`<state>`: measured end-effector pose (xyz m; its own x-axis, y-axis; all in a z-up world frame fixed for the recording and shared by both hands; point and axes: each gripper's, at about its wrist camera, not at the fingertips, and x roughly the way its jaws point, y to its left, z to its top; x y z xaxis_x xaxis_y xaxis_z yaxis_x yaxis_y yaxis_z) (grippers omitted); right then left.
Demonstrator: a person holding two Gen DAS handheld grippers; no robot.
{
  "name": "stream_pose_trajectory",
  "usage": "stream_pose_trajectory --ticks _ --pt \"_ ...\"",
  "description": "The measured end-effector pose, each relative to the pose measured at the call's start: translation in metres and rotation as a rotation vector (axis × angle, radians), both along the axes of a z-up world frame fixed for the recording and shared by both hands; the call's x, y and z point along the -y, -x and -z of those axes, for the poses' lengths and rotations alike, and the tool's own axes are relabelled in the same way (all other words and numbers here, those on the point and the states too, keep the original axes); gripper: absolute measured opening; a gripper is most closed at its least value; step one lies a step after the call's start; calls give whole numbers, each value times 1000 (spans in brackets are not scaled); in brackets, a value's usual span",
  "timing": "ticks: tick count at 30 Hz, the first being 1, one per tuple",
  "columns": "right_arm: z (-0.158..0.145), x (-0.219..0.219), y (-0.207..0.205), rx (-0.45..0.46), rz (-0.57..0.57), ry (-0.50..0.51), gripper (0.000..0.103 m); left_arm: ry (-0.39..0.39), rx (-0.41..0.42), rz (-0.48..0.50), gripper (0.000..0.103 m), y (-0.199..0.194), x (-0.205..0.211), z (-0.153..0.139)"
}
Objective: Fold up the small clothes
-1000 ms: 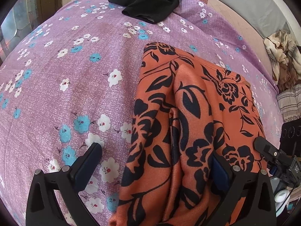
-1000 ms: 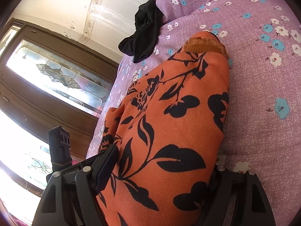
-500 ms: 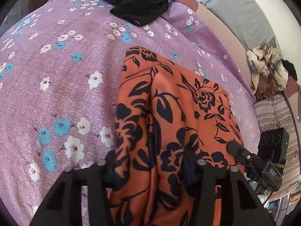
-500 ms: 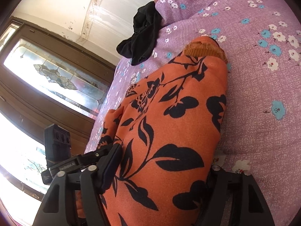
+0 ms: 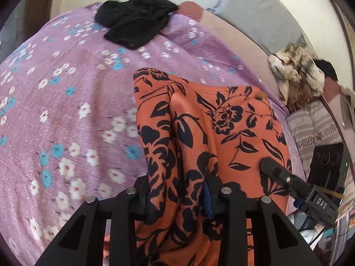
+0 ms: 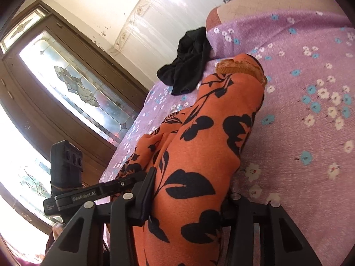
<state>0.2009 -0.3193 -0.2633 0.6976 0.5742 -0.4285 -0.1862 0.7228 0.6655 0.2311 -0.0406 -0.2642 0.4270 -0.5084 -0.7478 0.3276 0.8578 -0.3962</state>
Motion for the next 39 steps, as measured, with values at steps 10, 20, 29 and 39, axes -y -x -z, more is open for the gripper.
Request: stream_pose_trajectory --ticks 10,20,29,39 --pt "0 90 76 -50 145 -64 46 -102 25 197 37 68 87 -5" --pt "42 133 84 -282 283 -28 57 -364 149 204 61 93 118 8" --pt "-18 107 131 -55 317 101 57 -400 212 152 67 115 113 5" --pt "-24 70 158 -19 242 104 57 -386 227 127 68 129 100 -1"
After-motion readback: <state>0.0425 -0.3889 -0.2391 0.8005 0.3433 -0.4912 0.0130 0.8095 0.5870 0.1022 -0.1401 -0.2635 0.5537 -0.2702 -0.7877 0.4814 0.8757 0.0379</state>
